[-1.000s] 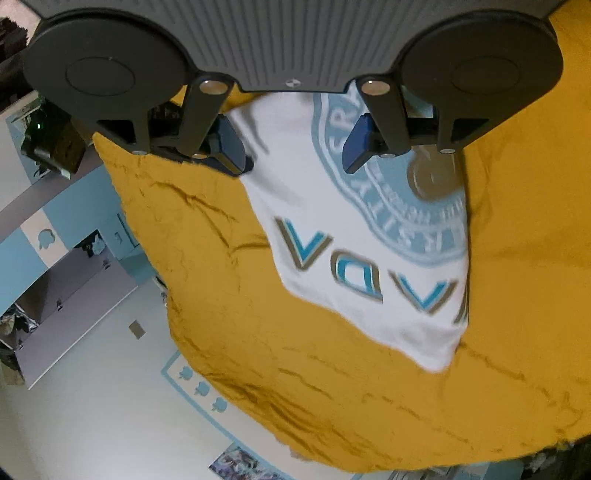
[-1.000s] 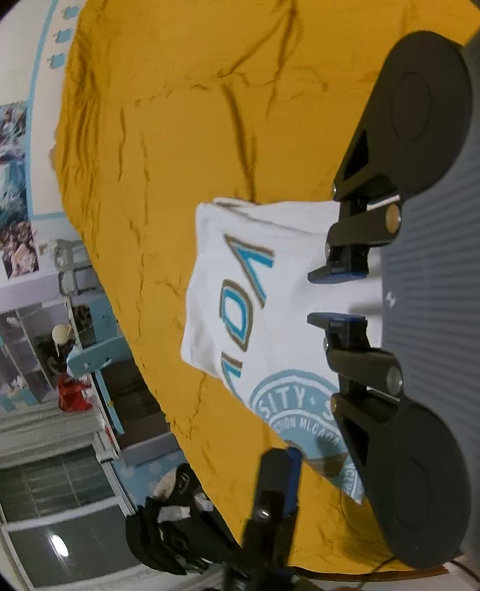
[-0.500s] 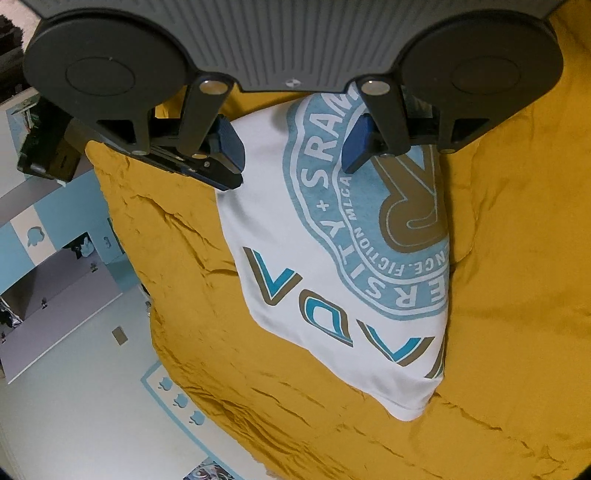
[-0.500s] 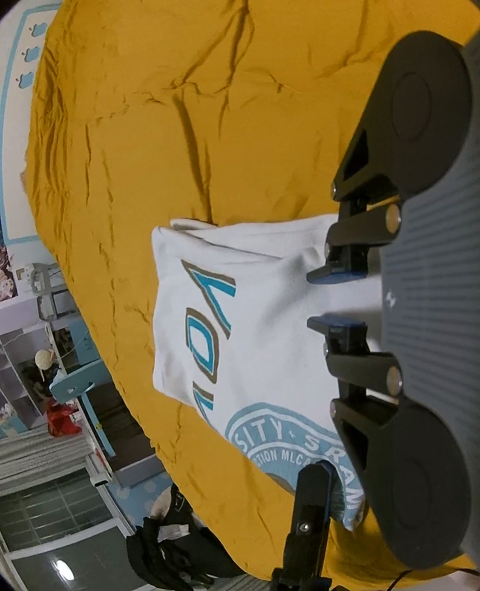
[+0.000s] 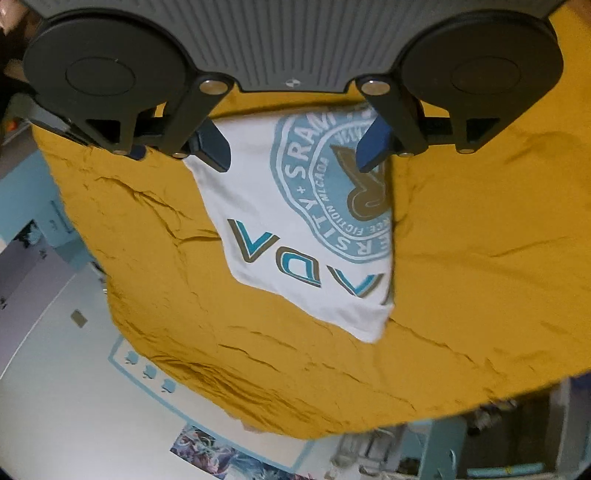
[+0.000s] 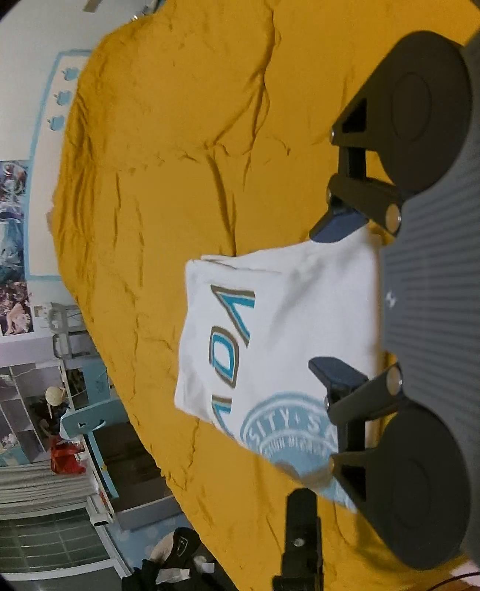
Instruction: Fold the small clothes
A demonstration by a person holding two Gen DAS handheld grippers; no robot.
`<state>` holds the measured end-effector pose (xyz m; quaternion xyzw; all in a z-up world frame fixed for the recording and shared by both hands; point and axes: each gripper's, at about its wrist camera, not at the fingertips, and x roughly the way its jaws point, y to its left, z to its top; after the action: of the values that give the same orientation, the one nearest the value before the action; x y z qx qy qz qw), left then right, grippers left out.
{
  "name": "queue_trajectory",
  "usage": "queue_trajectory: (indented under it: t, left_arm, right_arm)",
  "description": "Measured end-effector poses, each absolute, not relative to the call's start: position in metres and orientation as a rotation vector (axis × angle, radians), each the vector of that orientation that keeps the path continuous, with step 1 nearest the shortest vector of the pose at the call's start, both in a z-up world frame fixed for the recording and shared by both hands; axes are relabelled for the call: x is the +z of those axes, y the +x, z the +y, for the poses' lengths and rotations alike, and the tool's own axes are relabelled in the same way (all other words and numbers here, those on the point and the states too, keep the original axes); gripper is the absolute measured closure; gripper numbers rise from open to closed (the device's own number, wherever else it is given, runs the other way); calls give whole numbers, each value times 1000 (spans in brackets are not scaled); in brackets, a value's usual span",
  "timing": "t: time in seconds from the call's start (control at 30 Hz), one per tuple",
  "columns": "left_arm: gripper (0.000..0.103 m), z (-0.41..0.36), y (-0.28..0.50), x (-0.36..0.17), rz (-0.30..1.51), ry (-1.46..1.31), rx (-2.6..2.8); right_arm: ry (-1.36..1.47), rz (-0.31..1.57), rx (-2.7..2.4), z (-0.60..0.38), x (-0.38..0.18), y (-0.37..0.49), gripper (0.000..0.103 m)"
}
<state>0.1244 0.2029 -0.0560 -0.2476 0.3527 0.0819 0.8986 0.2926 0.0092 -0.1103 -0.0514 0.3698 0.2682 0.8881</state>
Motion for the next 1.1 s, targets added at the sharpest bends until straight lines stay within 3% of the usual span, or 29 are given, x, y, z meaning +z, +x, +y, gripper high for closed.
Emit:
queue_trajectory:
  t: [0.37, 1.1]
  left_arm:
    - [13, 151, 87, -27, 762, -372, 233]
    - [12, 122, 52, 0, 684, -292, 302]
  right_arm:
    - [-109, 773, 564, -7, -85, 220, 29]
    - [-108, 742, 515, -30, -56, 178, 26]
